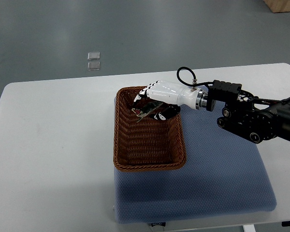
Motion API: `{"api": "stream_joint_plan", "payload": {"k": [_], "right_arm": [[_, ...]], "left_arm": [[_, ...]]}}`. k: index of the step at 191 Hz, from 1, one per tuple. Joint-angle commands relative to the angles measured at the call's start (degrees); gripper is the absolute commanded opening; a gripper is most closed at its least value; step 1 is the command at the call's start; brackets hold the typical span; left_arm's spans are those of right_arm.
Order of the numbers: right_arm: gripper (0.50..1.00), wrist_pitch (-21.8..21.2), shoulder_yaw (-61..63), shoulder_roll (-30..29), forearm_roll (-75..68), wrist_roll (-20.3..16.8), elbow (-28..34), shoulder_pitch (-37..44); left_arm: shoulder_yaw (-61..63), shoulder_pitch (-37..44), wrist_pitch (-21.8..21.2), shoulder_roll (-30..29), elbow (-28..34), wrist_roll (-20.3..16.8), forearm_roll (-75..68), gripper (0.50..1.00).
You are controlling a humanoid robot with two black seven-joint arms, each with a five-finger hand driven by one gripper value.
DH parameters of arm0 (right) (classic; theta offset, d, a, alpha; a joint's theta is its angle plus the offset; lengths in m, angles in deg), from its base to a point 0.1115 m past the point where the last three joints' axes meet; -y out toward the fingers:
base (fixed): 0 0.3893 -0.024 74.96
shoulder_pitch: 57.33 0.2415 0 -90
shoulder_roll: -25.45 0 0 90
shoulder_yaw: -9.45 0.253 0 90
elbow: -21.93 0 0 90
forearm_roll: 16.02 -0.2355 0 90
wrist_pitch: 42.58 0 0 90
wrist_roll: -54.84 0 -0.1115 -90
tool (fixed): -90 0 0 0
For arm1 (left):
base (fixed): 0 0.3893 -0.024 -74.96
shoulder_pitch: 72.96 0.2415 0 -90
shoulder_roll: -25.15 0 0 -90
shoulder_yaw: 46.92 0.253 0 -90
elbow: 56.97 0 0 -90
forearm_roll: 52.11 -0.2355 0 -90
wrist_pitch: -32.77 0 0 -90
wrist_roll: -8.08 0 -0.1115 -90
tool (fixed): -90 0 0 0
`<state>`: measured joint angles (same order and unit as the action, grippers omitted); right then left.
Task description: Place crocodile in brown basket with right hand
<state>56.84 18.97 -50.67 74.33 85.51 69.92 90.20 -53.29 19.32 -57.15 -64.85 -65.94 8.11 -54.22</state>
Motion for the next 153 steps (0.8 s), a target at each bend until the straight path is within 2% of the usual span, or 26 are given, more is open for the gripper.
{"api": "stream_joint_plan", "payload": {"k": [1, 23, 66, 92, 103, 113, 114, 120, 153], "right_arm": [[0.819, 0.9, 0.1, 0.0, 0.0, 0.0, 0.1, -0.1], [0.854, 1.4, 0.3, 0.1, -0.1, 0.0, 0.1, 0.0], [0.858, 2.8, 1.6, 2.9, -1.1, 0.0, 0.1, 0.2], [0.858, 2.4, 9.0, 4.5, -1.3, -0.4, 0.0, -1.6], [0.876, 1.2, 13.9, 4.9, -1.3, -0.7, 0.0, -3.7], [0.876, 1.2, 13.9, 4.9, -1.3, -0.7, 0.0, -3.7], [0.881, -1.1, 18.9, 4.9, -1.3, -0.9, -0.1, -5.2], [0.881, -3.2, 22.1, 4.9, -1.3, -1.1, -0.2, -6.3], [0.881, -12.0, 37.9, 4.8, -2.5, -4.7, -0.4, -11.7]], "left_arm": [[0.0, 0.0, 0.0, 0.0, 0.0, 0.0, 0.0, 1.000], [0.0, 0.0, 0.0, 0.0, 0.0, 0.0, 0.0, 1.000], [-0.1, 0.0, 0.0, 0.0, 0.0, 0.0, 0.0, 1.000], [-0.1, 0.0, 0.0, 0.0, 0.0, 0.0, 0.0, 1.000], [0.0, 0.0, 0.0, 0.0, 0.0, 0.1, 0.0, 1.000], [-0.1, 0.0, 0.0, 0.0, 0.0, 0.1, 0.0, 1.000], [0.0, 0.0, 0.0, 0.0, 0.0, 0.1, 0.0, 1.000], [0.0, 0.0, 0.0, 0.0, 0.0, 0.0, 0.0, 1.000], [0.0, 0.0, 0.0, 0.0, 0.0, 0.0, 0.0, 1.000]]}}
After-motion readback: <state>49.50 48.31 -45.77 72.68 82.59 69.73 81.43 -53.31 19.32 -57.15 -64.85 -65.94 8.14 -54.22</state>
